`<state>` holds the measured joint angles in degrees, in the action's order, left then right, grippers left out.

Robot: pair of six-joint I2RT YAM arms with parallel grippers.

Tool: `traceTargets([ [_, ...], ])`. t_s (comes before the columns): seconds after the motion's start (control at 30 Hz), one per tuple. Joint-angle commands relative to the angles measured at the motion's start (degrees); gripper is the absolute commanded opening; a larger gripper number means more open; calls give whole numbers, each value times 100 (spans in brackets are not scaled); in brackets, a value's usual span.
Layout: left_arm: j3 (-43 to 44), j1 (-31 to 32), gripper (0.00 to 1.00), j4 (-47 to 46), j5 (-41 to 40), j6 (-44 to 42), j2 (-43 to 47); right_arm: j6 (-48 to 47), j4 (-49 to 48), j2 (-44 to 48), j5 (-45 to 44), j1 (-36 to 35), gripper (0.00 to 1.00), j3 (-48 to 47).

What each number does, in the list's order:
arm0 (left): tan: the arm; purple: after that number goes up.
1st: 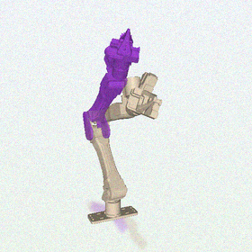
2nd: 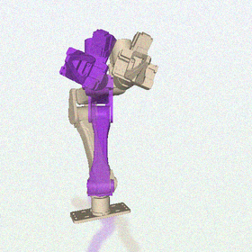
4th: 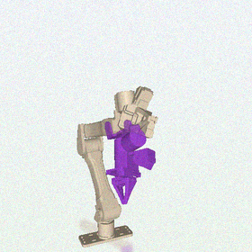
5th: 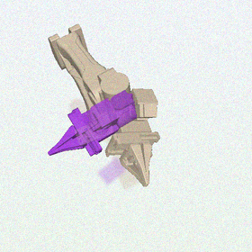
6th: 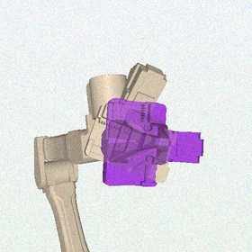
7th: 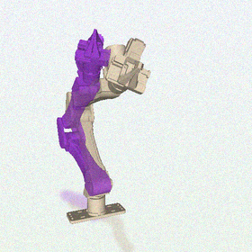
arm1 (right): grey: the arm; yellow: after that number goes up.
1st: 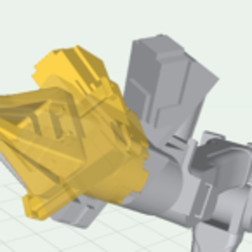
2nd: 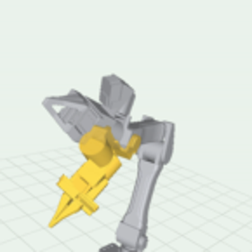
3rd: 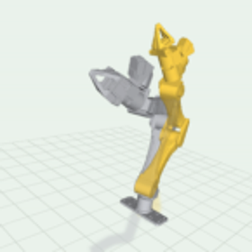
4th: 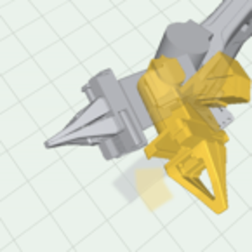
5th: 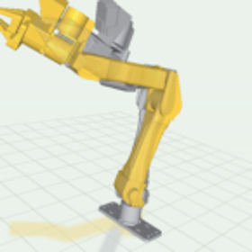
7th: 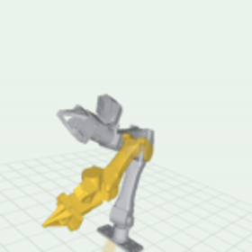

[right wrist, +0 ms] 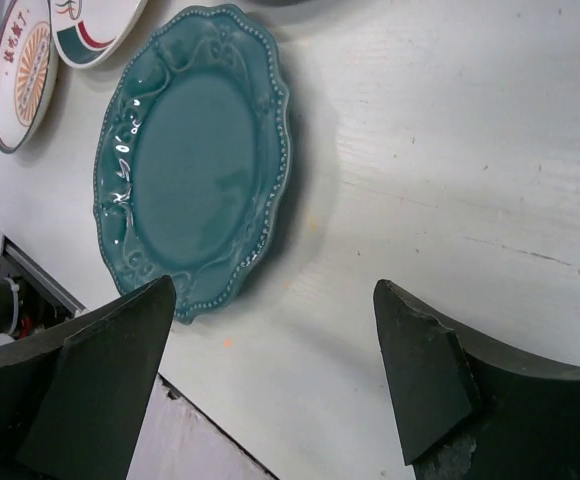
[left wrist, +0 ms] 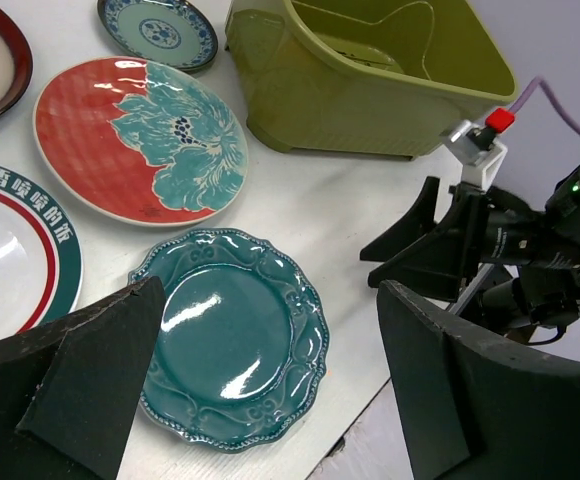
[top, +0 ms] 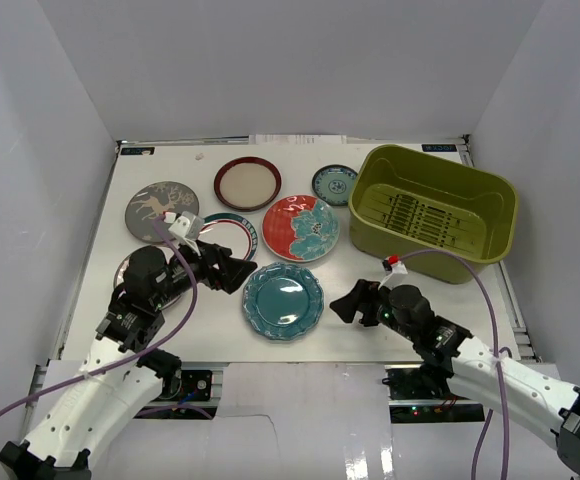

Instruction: Place the plates into the plastic bin on the countertop

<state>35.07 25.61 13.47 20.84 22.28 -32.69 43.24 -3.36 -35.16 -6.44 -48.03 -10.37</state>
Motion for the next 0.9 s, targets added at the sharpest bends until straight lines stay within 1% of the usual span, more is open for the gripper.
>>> traceTargets([
  [0.0,141,-38,98,32,34,-57,17,825,-1175,-7,-34,-22,86,236],
  [0.03,132,-29,98,32,34,-57,8,887,-1507,-139,28,-31,86,307],
  [0.13,132,-29,98,41,17,-49,-53,1010,-1922,-833,195,-40,85,431],
  [0.23,132,-38,98,50,34,-49,-62,1151,-2493,-1421,126,-48,82,571],
  [0.27,132,-29,98,41,34,-49,-62,1256,-2860,-1546,108,-49,82,623],
  [0.43,132,-38,98,41,16,-49,-89,1485,-3627,-2433,90,-49,77,686],
  [0.57,132,-38,98,32,34,-49,-124,1617,-4391,-3382,485,-49,75,528],
  [0.6,132,-38,98,32,43,-49,-124,1661,-4558,-3801,590,-49,73,484],
  [0.63,132,-38,98,32,60,-49,-133,1783,-4969,-4006,591,-49,71,449],
  [0.67,132,-38,98,32,60,-49,-124,1845,-5191,-4217,782,-49,68,431],
  [0.7,132,-38,98,32,52,-49,-106,1906,-5419,-4619,871,-49,65,422],
  [0.73,123,-38,98,32,52,-49,-106,2055,-5822,-4806,907,-57,64,396],
  [0.83,132,-38,98,41,52,-49,-106,2241,-6596,-5474,1021,-49,60,378],
  [0.87,132,-38,98,32,60,-57,-106,2354,-6773,-5623,1022,-49,54,378],
])
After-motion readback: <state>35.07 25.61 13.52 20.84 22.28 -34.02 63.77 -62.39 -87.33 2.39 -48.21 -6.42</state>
